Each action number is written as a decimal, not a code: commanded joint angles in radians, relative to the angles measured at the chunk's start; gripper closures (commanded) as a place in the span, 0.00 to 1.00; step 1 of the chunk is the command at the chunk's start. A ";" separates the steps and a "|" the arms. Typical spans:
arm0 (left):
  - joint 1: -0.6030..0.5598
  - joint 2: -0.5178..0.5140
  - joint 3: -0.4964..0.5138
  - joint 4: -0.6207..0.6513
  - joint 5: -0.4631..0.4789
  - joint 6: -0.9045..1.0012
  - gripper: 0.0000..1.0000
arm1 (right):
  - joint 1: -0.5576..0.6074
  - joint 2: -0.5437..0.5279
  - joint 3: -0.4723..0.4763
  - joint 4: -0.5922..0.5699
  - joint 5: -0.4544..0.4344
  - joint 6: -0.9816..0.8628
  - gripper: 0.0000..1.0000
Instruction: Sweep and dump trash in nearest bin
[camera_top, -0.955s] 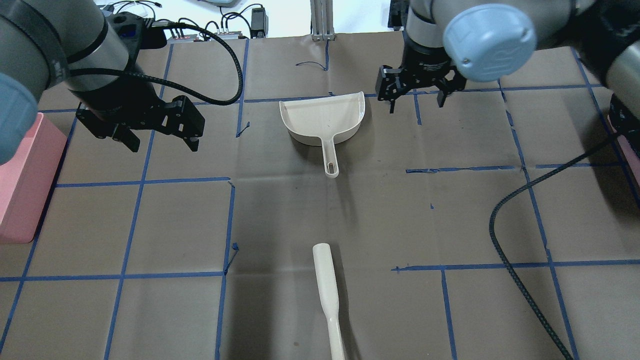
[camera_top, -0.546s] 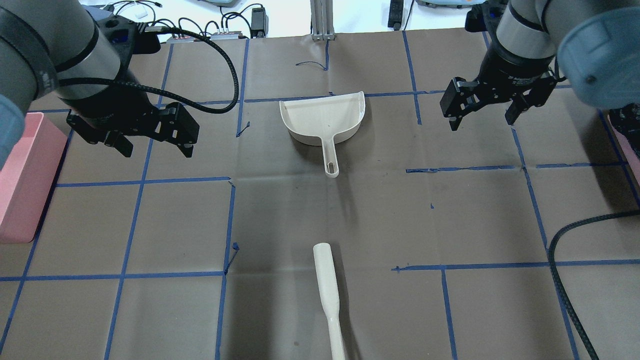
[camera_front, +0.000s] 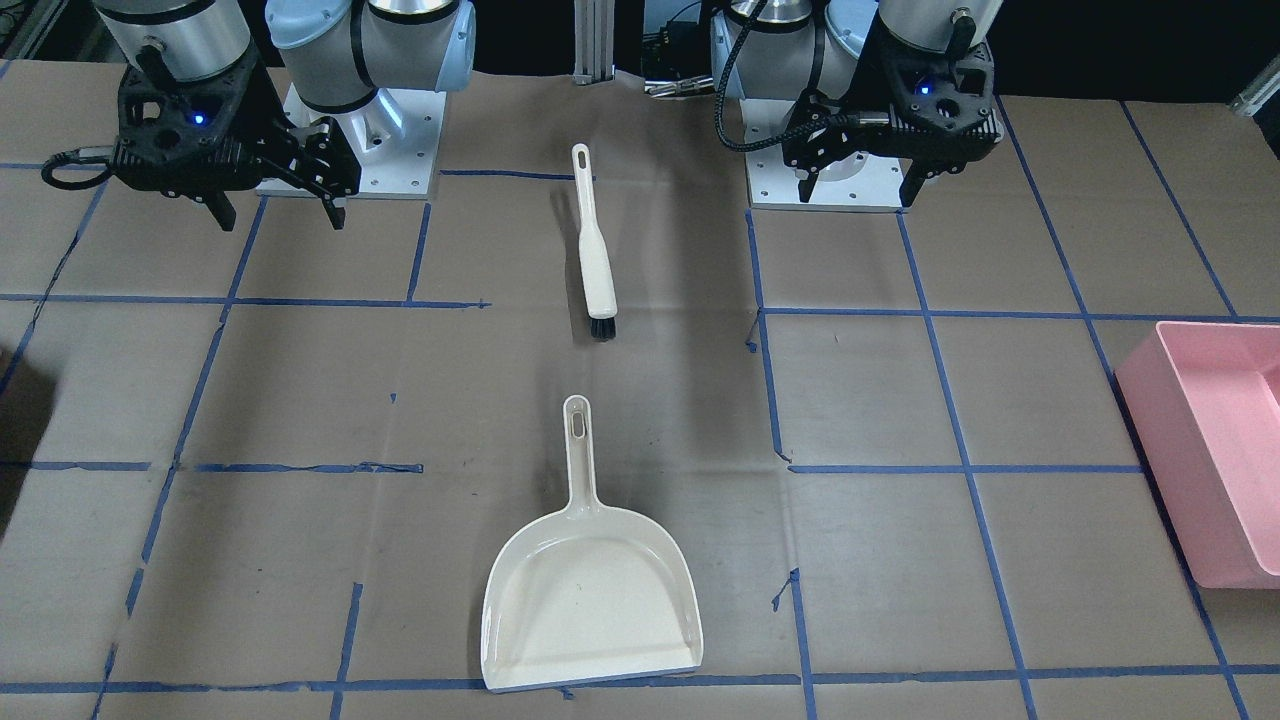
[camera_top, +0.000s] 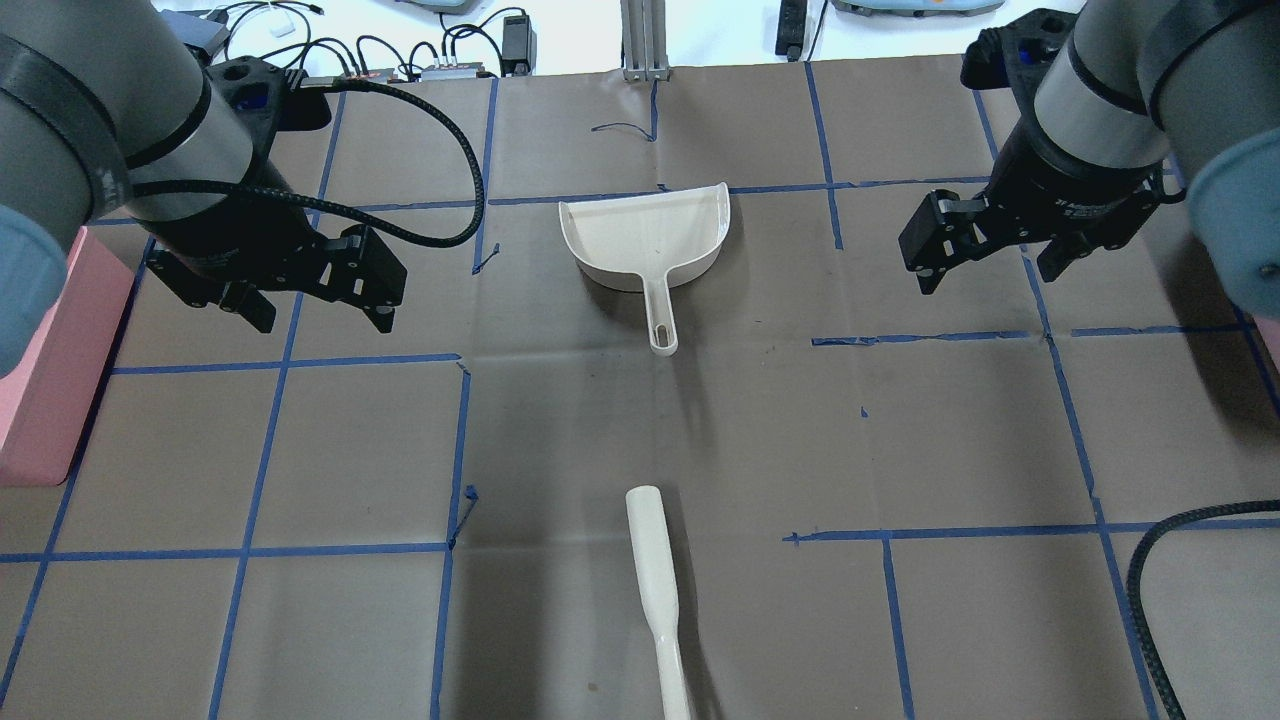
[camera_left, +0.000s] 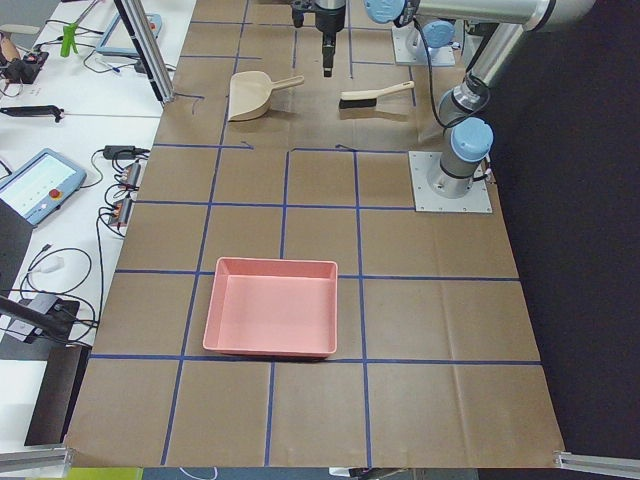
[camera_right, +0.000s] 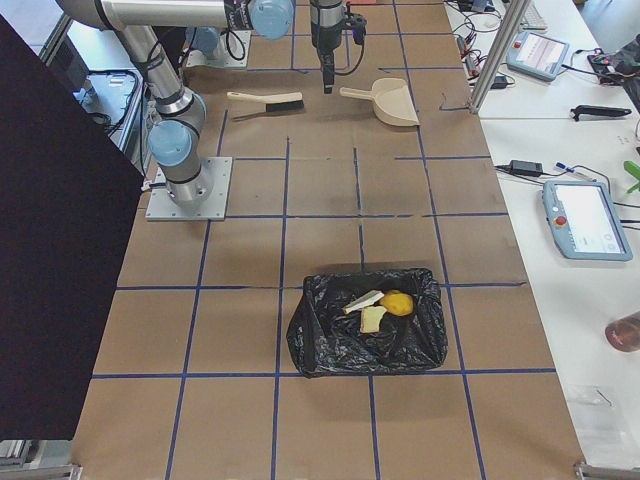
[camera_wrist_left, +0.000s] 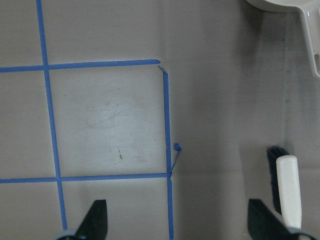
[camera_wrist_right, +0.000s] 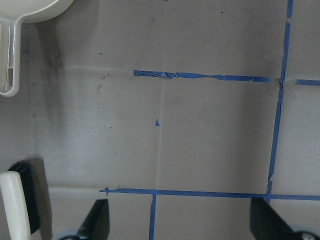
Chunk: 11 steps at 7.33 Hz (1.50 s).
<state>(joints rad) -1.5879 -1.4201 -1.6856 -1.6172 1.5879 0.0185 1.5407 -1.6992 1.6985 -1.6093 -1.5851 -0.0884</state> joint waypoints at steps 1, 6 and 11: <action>-0.001 0.001 -0.002 -0.001 0.000 -0.003 0.00 | 0.001 0.035 -0.048 0.014 0.002 0.004 0.00; 0.000 0.003 -0.005 0.000 0.001 0.000 0.00 | 0.001 0.099 -0.083 -0.003 0.025 0.009 0.00; 0.002 0.003 -0.005 0.000 0.006 0.000 0.00 | 0.001 0.095 -0.083 -0.001 0.013 0.009 0.00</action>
<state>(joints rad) -1.5862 -1.4174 -1.6904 -1.6167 1.5923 0.0184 1.5416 -1.6010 1.6142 -1.6119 -1.5712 -0.0798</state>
